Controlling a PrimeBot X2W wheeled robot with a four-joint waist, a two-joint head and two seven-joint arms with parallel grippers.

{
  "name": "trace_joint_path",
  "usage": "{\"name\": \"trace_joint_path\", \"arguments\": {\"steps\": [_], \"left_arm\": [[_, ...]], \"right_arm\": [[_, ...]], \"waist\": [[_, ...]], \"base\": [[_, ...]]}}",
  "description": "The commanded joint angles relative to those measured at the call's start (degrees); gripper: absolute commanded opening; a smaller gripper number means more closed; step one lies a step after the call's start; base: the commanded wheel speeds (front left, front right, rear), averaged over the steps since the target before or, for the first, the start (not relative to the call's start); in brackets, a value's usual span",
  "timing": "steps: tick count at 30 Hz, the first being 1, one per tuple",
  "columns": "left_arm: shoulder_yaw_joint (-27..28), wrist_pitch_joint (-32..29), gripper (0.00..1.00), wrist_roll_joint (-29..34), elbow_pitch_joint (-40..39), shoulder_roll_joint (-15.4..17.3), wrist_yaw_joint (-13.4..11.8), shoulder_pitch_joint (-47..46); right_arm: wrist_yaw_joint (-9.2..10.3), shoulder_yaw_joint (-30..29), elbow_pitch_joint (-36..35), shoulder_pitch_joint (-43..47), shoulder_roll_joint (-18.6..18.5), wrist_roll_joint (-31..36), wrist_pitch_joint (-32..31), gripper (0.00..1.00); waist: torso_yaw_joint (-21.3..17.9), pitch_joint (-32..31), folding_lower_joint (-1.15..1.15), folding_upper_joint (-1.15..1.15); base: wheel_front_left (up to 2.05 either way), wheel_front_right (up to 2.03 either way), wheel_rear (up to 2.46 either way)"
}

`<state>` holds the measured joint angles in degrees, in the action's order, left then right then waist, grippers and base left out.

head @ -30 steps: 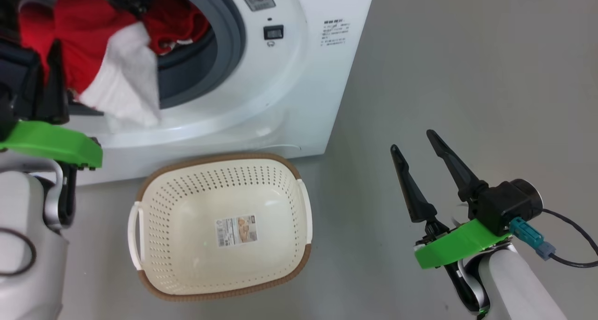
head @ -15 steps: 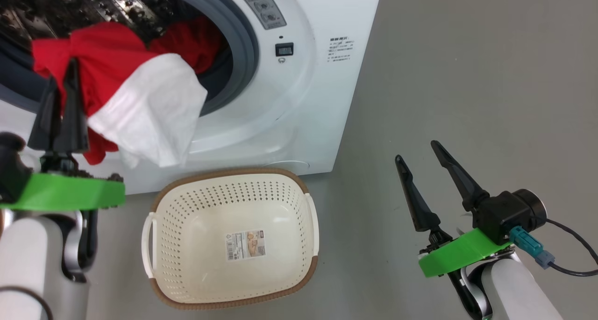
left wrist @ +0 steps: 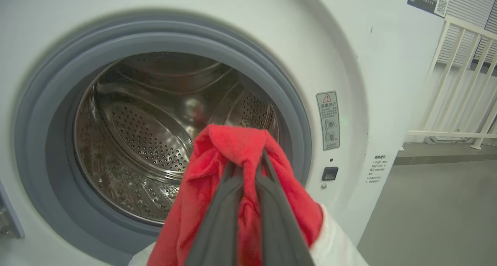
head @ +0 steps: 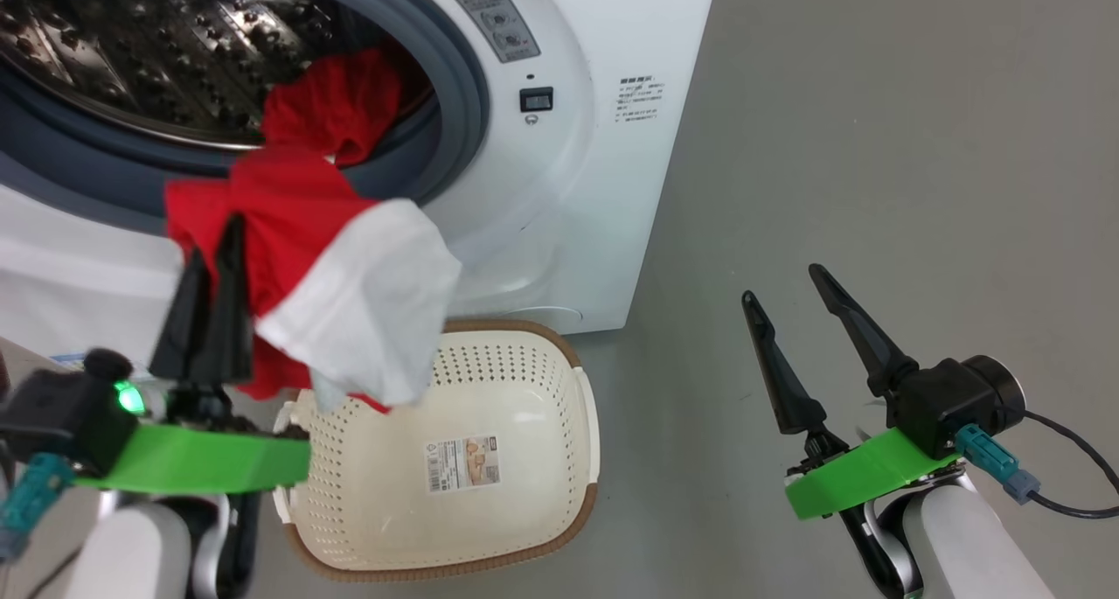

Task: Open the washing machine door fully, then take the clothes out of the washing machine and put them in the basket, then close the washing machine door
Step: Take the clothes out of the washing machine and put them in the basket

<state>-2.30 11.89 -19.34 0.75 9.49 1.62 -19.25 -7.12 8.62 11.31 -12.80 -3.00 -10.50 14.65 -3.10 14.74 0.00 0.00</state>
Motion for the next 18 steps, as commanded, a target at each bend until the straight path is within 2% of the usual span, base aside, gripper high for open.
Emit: {"name": "trace_joint_path", "arguments": {"steps": [1, 8, 18], "left_arm": [[1.58, -0.52, 0.0, -0.87, -1.16, 0.89, 0.49, 0.79], [0.19, -0.87, 0.0, -2.91, 7.4, -0.29, 1.73, 2.36], [-2.68, 0.06, 0.0, -3.7, 26.33, -1.51, 3.72, -4.05]], "right_arm": [[-0.36, 0.99, -1.36, 0.74, 0.13, 0.1, 0.35, 1.0], [-0.36, 1.63, -1.34, 0.06, 0.13, 0.2, 0.35, 1.0], [-0.36, 2.71, -1.03, -1.29, 0.13, 0.19, 0.35, 1.0]], "waist": [[0.08, 0.22, 0.0, 0.0], [-0.18, 1.83, 0.0, 0.0], [-0.53, 5.09, 0.0, 0.0]], "base": [[0.0, 0.0, 0.0], [0.0, 0.0, 0.0], [0.0, 0.0, 0.0]]}}
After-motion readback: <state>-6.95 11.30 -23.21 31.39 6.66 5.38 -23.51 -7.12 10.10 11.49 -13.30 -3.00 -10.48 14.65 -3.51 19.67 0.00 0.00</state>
